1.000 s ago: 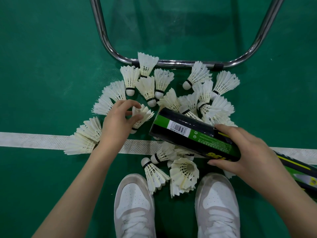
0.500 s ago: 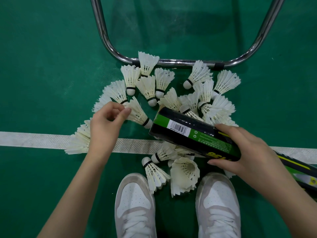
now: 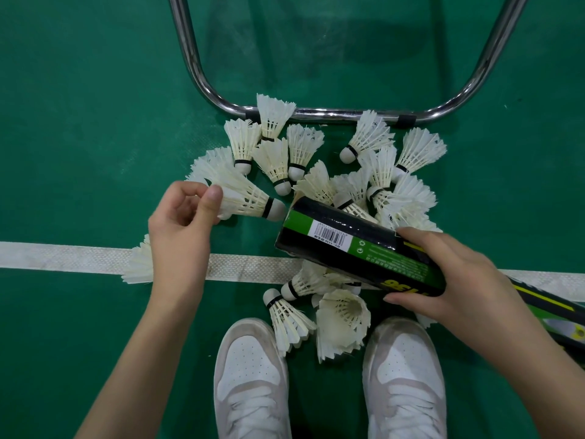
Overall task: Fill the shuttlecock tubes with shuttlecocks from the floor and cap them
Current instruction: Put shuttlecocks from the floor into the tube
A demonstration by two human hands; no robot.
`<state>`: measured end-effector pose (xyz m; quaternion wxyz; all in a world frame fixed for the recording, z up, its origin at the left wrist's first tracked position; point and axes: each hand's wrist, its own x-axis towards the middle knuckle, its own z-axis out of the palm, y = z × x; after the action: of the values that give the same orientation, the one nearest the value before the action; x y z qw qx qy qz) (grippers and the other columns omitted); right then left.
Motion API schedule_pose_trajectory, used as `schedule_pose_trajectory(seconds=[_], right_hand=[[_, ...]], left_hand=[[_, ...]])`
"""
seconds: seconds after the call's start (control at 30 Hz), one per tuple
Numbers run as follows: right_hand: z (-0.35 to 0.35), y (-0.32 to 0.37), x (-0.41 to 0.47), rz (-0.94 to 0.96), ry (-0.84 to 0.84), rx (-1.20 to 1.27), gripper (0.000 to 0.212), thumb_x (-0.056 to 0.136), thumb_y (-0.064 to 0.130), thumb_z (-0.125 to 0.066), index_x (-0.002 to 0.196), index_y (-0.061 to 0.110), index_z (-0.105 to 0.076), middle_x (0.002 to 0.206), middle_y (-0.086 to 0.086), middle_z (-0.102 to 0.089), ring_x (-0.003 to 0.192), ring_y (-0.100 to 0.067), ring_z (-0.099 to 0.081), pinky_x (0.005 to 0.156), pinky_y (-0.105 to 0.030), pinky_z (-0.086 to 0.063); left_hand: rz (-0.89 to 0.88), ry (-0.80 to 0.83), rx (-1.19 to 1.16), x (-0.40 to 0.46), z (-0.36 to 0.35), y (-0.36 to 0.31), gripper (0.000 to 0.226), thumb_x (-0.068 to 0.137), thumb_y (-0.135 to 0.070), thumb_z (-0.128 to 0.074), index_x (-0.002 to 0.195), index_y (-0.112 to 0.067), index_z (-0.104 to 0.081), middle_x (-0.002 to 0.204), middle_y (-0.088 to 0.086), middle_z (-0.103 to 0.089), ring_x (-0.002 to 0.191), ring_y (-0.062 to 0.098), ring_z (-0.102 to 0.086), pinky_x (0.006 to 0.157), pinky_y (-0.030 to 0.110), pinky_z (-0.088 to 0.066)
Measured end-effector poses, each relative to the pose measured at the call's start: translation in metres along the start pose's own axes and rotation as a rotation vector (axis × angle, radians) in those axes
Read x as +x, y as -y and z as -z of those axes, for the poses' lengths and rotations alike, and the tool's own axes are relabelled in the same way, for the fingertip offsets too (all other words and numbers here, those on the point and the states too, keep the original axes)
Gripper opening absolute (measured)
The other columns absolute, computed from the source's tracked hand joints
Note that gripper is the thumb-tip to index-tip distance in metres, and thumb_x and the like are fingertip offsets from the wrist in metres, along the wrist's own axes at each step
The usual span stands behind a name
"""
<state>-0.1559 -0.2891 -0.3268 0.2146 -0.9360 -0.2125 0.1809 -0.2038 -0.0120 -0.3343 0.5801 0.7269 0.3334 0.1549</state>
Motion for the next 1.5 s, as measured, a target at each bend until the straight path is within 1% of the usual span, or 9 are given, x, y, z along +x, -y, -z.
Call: schedule_pose_trajectory(seconds=[0.17, 0.47, 0.53, 0.63, 0.87, 1.03, 1.13, 1.33, 1.5], right_hand=[[-0.001, 0.001, 0.001, 0.016, -0.014, 0.009, 0.074, 0.058, 0.053, -0.071, 0.125, 0.033, -0.046, 0.115, 0.008, -0.058, 0.1, -0.023, -0.057, 0.081, -0.038, -0.045], [-0.003, 0.004, 0.002, 0.027, -0.012, 0.032, 0.075, 0.058, 0.065, -0.052, 0.126, 0.036, -0.042, 0.118, 0.011, -0.056, 0.104, -0.02, -0.055, 0.084, -0.038, -0.045], [-0.003, 0.004, 0.002, 0.021, -0.015, 0.025, 0.074, 0.059, 0.065, -0.053, 0.126, 0.036, -0.041, 0.117, 0.011, -0.056, 0.104, -0.019, -0.055, 0.082, -0.035, -0.043], [-0.003, 0.003, 0.001, 0.014, -0.016, 0.014, 0.075, 0.059, 0.064, -0.052, 0.127, 0.033, -0.042, 0.117, 0.011, -0.056, 0.103, -0.018, -0.054, 0.08, -0.034, -0.041], [-0.002, 0.003, 0.0, 0.027, -0.023, 0.011, 0.072, 0.059, 0.065, -0.051, 0.124, 0.038, -0.036, 0.116, 0.01, -0.056, 0.103, -0.02, -0.054, 0.08, -0.036, -0.042], [-0.002, 0.004, 0.0, 0.039, -0.031, 0.035, 0.072, 0.06, 0.065, -0.051, 0.125, 0.037, -0.037, 0.116, 0.009, -0.056, 0.104, -0.021, -0.055, 0.085, -0.042, -0.046], [-0.003, 0.005, 0.001, 0.052, -0.034, 0.026, 0.072, 0.061, 0.065, -0.05, 0.125, 0.036, -0.037, 0.116, 0.008, -0.056, 0.103, -0.021, -0.055, 0.085, -0.042, -0.046], [-0.003, 0.007, 0.002, 0.057, -0.047, 0.019, 0.071, 0.061, 0.064, -0.05, 0.124, 0.036, -0.037, 0.115, 0.007, -0.057, 0.101, -0.022, -0.056, 0.083, -0.038, -0.043], [-0.004, 0.008, 0.001, 0.062, -0.047, 0.036, 0.07, 0.061, 0.065, -0.05, 0.124, 0.036, -0.037, 0.114, 0.006, -0.057, 0.1, -0.023, -0.056, 0.084, -0.041, -0.045]], left_hand=[[0.007, 0.099, -0.064, -0.015, -0.011, -0.008, 0.012, 0.089, -0.023, -0.059, 0.077, -0.022, -0.056, 0.07, -0.004, -0.055, 0.065, 0.007, -0.048, 0.06, 0.01, -0.041], [0.032, 0.213, -0.171, -0.038, -0.029, -0.011, 0.017, 0.085, -0.035, -0.058, 0.075, -0.022, -0.061, 0.066, -0.013, -0.061, 0.067, -0.001, -0.053, 0.065, 0.01, -0.042], [-0.002, 0.244, -0.092, -0.038, -0.027, -0.008, 0.018, 0.086, -0.045, -0.062, 0.074, -0.032, -0.063, 0.076, -0.011, -0.063, 0.078, 0.005, -0.055, 0.073, 0.015, -0.041], [-0.033, 0.299, 0.099, -0.039, -0.024, -0.005, 0.022, 0.067, -0.055, -0.075, 0.078, -0.041, -0.062, 0.095, 0.001, -0.064, 0.093, 0.01, -0.058, 0.083, 0.017, -0.041], [0.013, 0.352, 0.024, -0.04, -0.029, -0.012, 0.023, 0.057, -0.034, -0.074, 0.072, -0.024, -0.059, 0.067, -0.016, -0.06, 0.068, -0.002, -0.052, 0.065, 0.008, -0.04], [0.031, 0.502, 0.005, -0.036, -0.023, -0.014, 0.014, 0.066, -0.033, -0.069, 0.078, -0.026, -0.07, 0.081, -0.007, -0.071, 0.08, 0.012, -0.063, 0.076, 0.021, -0.05], [0.02, 0.588, -0.02, -0.037, -0.021, -0.018, 0.014, 0.073, -0.027, -0.064, 0.085, -0.032, -0.07, 0.086, -0.018, -0.073, 0.086, 0.0, -0.065, 0.077, 0.011, -0.047], [-0.013, 0.534, 0.147, -0.035, -0.02, -0.018, 0.03, 0.058, -0.049, -0.073, 0.087, -0.044, -0.067, 0.098, -0.004, -0.069, 0.095, 0.003, -0.062, 0.085, 0.016, -0.045], [0.006, 0.519, 0.15, -0.035, -0.021, -0.025, 0.025, 0.058, -0.038, -0.074, 0.082, -0.04, -0.07, 0.088, -0.009, -0.073, 0.085, 0.0, -0.064, 0.072, 0.005, -0.044]])
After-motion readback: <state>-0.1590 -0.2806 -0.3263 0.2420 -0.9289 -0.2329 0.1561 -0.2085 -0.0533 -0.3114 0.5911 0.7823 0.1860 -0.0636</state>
